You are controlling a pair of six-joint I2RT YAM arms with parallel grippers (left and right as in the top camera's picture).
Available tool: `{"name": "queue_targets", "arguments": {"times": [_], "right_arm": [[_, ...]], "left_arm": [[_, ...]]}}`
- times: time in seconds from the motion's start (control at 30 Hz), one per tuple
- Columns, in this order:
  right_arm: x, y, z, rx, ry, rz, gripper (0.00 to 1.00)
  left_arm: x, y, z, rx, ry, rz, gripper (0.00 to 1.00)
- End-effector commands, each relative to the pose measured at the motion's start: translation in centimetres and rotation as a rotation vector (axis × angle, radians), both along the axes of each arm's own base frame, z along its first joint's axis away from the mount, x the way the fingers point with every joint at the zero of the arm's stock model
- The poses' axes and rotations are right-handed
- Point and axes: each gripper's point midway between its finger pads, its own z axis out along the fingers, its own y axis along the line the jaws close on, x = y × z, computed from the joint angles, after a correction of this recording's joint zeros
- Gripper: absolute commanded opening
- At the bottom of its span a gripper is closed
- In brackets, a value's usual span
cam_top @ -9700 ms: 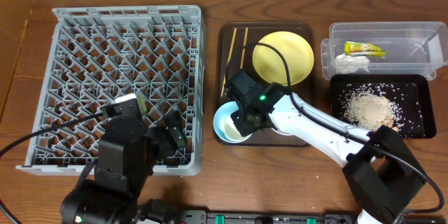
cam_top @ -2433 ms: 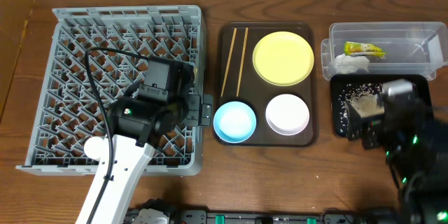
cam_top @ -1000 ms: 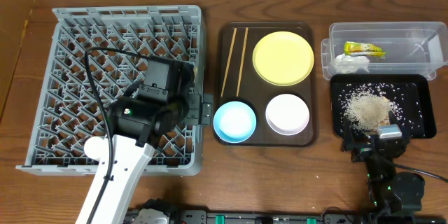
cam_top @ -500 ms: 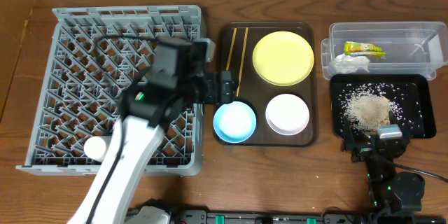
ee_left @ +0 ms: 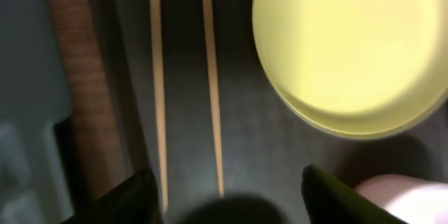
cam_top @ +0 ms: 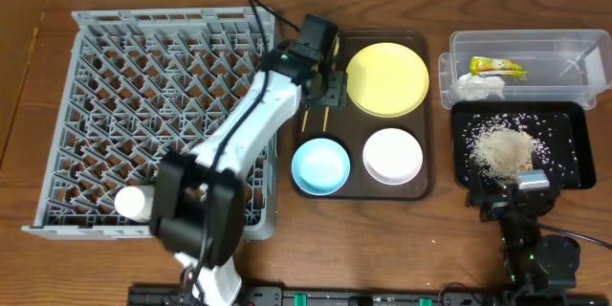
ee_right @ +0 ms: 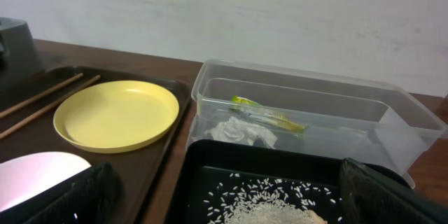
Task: Sort waste into correct bins and load items into the dishwasher
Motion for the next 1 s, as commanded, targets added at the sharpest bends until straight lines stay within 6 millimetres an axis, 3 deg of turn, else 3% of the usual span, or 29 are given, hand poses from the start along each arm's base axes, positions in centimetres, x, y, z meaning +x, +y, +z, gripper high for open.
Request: {"name": "queue_targets", "arguments": {"times": [0.0,0.03,0.17,0.5,0.7,0.87,0.97], "right_arm": [[0.0,-0.3,-0.1,-0.010,-0.002,-0.014,0.99],[0.0,-0.3,-0.1,-0.010,-0.002,-0.014,0.99],[0.0,-0.3,-0.1,-0.010,-0.002,-0.014,0.99],[0.0,-0.3,-0.1,-0.010,-0.002,-0.014,0.99],[0.0,-0.3,-0.1,-0.010,-0.002,-0.014,0.99],[0.0,-0.3,-0.1,-0.010,-0.002,-0.014,0.99],[0.0,-0.3,-0.1,-0.010,-0.002,-0.014,0.99]], "left_arm": [[2.0,-0.4,-2.5,0.025,-0.017,0.000,0.61],[2.6,-0.7,-4.1,0.039,-0.018,-0.028,0.55],[2.8,-0.7,-6.5,0.066,0.005,-0.066,0.46],[2.1,-0.6,-10.8,0.099,0.081,-0.078,0.30],[1.7,-0.9,-11.3,0.105,0.096,-0.087,0.08],[1.4,-0.9,-10.6,0.105,0.102,-0.082,0.07],[1.9,-0.9,-8.2,0.083,0.073,-0.056,0.08]]}}
